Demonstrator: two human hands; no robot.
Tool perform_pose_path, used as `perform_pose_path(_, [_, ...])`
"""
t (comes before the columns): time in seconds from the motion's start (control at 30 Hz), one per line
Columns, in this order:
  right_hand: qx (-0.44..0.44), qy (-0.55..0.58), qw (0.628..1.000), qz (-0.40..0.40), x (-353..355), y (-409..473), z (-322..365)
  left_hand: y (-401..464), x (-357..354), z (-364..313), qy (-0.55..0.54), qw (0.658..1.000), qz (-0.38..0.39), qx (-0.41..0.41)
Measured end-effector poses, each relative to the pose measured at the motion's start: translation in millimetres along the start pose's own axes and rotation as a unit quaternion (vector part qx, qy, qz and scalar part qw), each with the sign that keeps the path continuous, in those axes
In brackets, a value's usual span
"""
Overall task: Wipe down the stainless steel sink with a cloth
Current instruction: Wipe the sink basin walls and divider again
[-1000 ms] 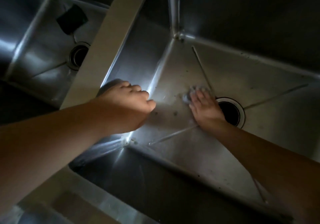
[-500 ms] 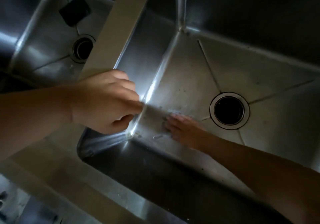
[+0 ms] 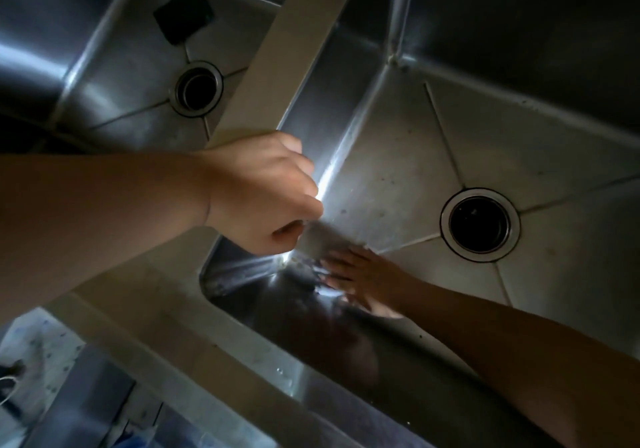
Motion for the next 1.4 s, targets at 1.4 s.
perform_pose_path(1.4, [-0.267, 0.023, 0.963, -0.02, -1, -63, -40, 1, 4, 3, 0.004, 1.0, -0.014, 0.017])
Point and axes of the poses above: each hand's wrist, its own y-axis towards the middle knuckle, its own x-axis out of the back of the hand, z = x × y, the point moved 9 cm from there along y, towards the middle knuckle, and after that the axes turned 10 degrees about x, right-handed, at the moved point
